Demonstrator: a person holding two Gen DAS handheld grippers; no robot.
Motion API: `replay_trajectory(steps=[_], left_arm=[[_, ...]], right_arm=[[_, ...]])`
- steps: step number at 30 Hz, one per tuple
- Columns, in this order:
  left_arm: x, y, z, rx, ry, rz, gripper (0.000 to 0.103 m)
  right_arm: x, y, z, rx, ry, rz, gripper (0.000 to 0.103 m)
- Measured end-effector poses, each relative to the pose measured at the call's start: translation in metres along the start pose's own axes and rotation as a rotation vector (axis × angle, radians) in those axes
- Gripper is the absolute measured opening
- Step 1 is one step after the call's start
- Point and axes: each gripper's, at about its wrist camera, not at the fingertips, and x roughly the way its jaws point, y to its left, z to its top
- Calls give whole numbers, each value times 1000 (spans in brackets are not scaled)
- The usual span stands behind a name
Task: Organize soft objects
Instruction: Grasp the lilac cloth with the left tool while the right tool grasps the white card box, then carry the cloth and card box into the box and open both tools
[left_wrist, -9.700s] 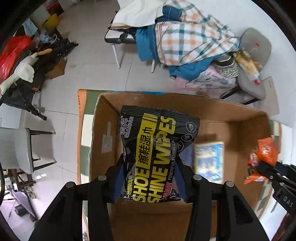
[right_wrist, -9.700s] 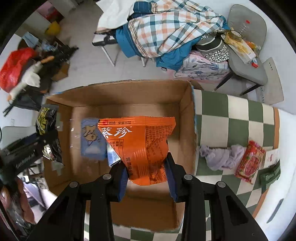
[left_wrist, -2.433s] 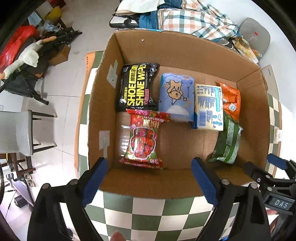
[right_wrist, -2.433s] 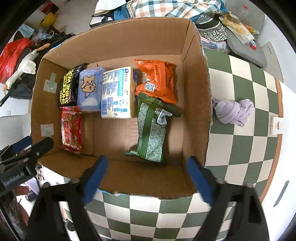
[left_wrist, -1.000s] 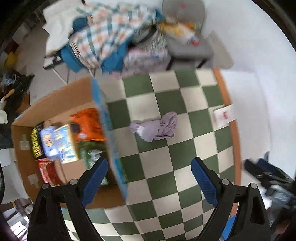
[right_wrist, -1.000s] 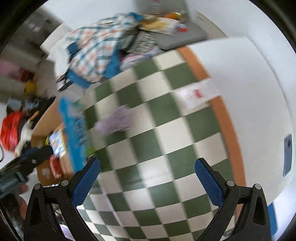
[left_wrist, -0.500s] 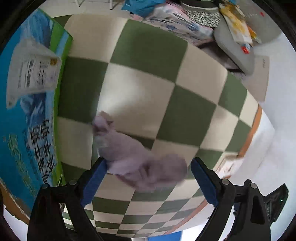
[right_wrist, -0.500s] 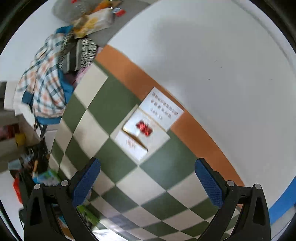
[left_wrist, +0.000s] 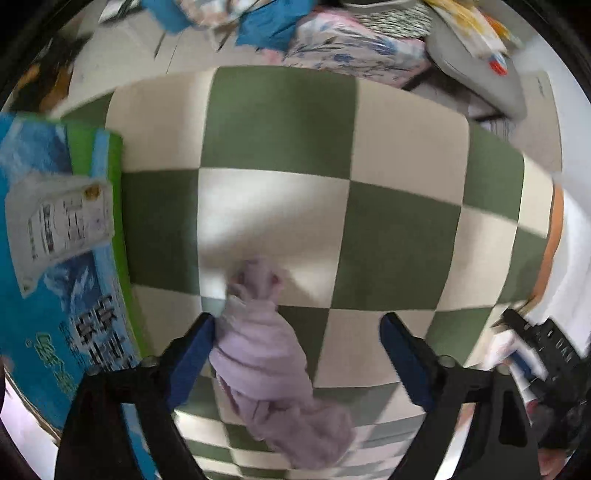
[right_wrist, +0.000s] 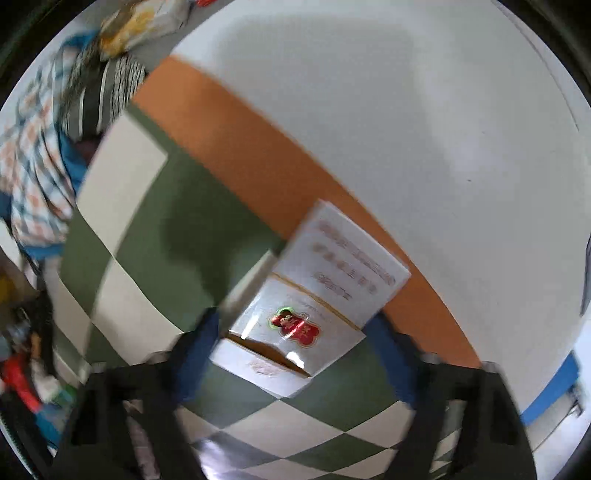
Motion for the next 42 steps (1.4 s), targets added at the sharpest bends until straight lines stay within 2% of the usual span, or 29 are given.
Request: replay_trajectory(steps=[1, 3, 4, 7, 9, 11, 16, 18, 19, 22, 24, 26, 27, 29, 30, 32, 37, 42], left_arm=[[2, -3, -5, 39, -15, 22, 74], [7, -10, -14, 111, -21, 30, 53], [13, -13, -20, 139, -9, 22, 47], [16, -24, -38, 233, -31, 30, 47], [17, -28, -47, 263, -15, -16, 47], [13, -30, -52, 273, -16, -37, 48], [-8, -21, -62, 263, -41, -73, 50], [-13, -21, -66, 280, -58, -51, 63], [-13, -20, -70, 282, -63, -37, 65], [5, -18, -81, 260, -17, -42, 65], [23, -27, -84, 243, 43, -65, 65], [36, -35, -92, 260, 56, -47, 65], [40, -40, -97, 275, 35, -17, 62], [42, -48, -101, 295, -3, 25, 55], [41, -53, -105, 308, -34, 43, 46], [38, -56, -110, 312, -72, 52, 37], [39, -56, -119, 288, -121, 28, 32], [30, -62, -130, 286, -129, -14, 30]], right_arm=[[-1, 5, -2, -37, -16, -21, 72], [-1, 13, -9, -111, -43, -36, 66], [-1, 14, -10, -130, -44, -39, 65], [3, 16, -23, -211, -34, -56, 64], [7, 14, -29, -257, -22, -65, 63], [11, 15, -36, -305, -8, -75, 63], [16, 16, -43, -354, 39, -39, 64], [17, 16, -43, -350, 43, -22, 65], [17, 17, -43, -349, 42, -18, 66], [17, 16, -47, -344, 34, -21, 68], [17, 14, -51, -354, 24, -41, 68], [20, 19, -58, -381, 21, -81, 68], [22, 22, -62, -397, 21, -107, 68], [21, 21, -67, -395, 13, -105, 67], [21, 21, -68, -391, 11, -103, 67], [20, 22, -68, -380, 5, -100, 62], [16, 18, -71, -371, -2, -98, 59], [12, 7, -81, -375, -16, -95, 58]])
